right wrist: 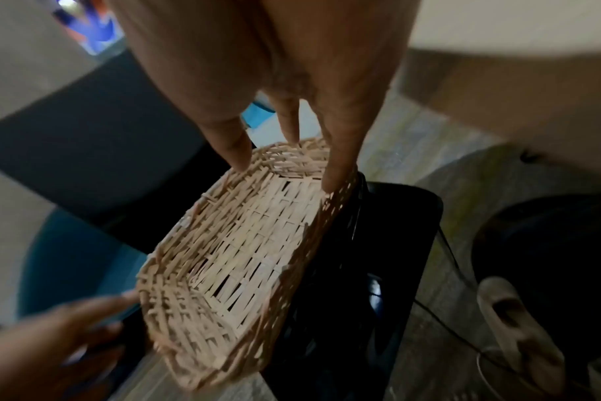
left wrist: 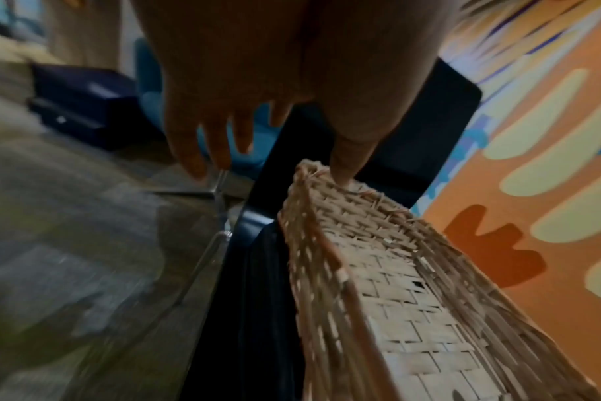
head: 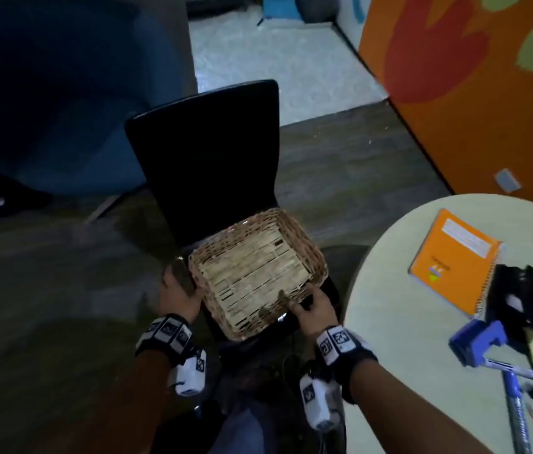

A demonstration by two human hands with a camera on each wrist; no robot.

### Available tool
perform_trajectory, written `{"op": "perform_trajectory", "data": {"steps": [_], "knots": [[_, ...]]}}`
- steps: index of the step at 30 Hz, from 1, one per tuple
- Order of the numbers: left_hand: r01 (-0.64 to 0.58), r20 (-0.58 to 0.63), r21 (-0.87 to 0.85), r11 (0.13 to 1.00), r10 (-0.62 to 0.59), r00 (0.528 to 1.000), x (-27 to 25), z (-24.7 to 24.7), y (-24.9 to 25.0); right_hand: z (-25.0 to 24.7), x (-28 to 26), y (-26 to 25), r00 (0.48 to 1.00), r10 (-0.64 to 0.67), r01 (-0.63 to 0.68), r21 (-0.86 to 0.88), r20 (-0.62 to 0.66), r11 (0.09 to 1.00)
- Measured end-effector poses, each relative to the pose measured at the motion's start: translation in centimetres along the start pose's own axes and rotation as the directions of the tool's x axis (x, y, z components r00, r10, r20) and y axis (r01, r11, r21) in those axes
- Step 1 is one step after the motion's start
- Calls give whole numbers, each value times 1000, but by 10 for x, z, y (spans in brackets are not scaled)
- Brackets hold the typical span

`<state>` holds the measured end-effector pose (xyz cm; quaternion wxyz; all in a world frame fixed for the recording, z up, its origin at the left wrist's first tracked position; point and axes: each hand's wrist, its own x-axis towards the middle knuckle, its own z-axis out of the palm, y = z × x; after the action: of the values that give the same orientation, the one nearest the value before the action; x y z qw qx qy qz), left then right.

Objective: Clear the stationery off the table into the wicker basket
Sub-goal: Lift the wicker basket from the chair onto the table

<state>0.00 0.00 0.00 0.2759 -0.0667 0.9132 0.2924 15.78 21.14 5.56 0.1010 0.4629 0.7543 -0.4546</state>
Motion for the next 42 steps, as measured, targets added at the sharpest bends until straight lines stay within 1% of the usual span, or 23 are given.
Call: {"op": "perform_trajectory", "data": {"steps": [2,4,6,7,10,12,14,15,16,17,19,20,23,25,27,29,30,31,33,35,37,40,42], "knots": [[106,90,-5,994,-105,990,6,13,-8,6,15,-1,995,101,-102,29,25,994],[151,186,0,989,-148,971,10,27,-14,10,29,0,980,184,-190,87,71,978],[174,253,-63,983,-153,955,15,40,-20,17,37,3,974,217,-224,126,65,967],[171,282,-111,979,-134,950,21,45,-25,20,39,5,975,220,-223,126,43,967],[125,291,-190,974,-66,954,44,56,-44,24,39,8,985,173,-170,98,-26,981],[100,258,-270,958,-29,966,27,34,-20,18,34,6,992,111,-104,98,-61,990],[77,242,-348,934,10,970,-6,0,19,1,21,1,993,8,5,104,-117,995],[58,239,-374,926,36,970,-16,-14,31,-11,12,-1,984,-64,81,97,-165,992],[15,234,-393,919,84,969,-26,-29,43,-27,1,-3,964,-140,159,70,-225,985],[-36,240,-383,923,137,961,-35,-43,53,-44,-12,-3,932,-216,232,21,-290,973],[-162,242,-316,935,245,939,-44,-61,70,-77,-39,3,857,-334,328,-84,-392,941],[-207,250,-312,927,291,924,-48,-66,80,-94,-53,10,826,-368,357,-107,-427,928],[-336,327,-299,893,427,843,-68,-67,117,-139,-92,39,739,-400,422,-90,-542,902],[-414,418,-289,863,503,757,-91,-56,141,-163,-120,64,709,-354,437,-15,-610,900],[-455,516,-277,846,530,672,-115,-39,161,-178,-148,88,711,-246,431,133,-658,892],[-492,600,-258,831,538,592,-137,-16,176,-185,-180,120,704,-95,383,264,-704,885],[-513,642,-248,822,536,549,-148,-5,182,-186,-197,138,695,-30,342,294,-719,893],[-557,686,-225,799,536,492,-158,5,186,-185,-215,157,688,23,287,302,-725,909],[-665,769,-170,727,520,372,-175,25,193,-177,-249,193,712,119,150,316,-692,937],[-716,821,-171,677,499,277,-194,45,196,-164,-280,222,744,185,39,318,-642,947],[-786,834,-152,599,504,223,-213,67,195,-146,-307,245,745,236,-16,336,-624,942],[-895,856,-99,435,495,146,-232,97,192,-123,-334,269,703,338,-48,433,-625,900],[-928,871,-87,362,480,106,-245,113,192,-115,-344,280,676,394,-46,498,-623,866]]}}
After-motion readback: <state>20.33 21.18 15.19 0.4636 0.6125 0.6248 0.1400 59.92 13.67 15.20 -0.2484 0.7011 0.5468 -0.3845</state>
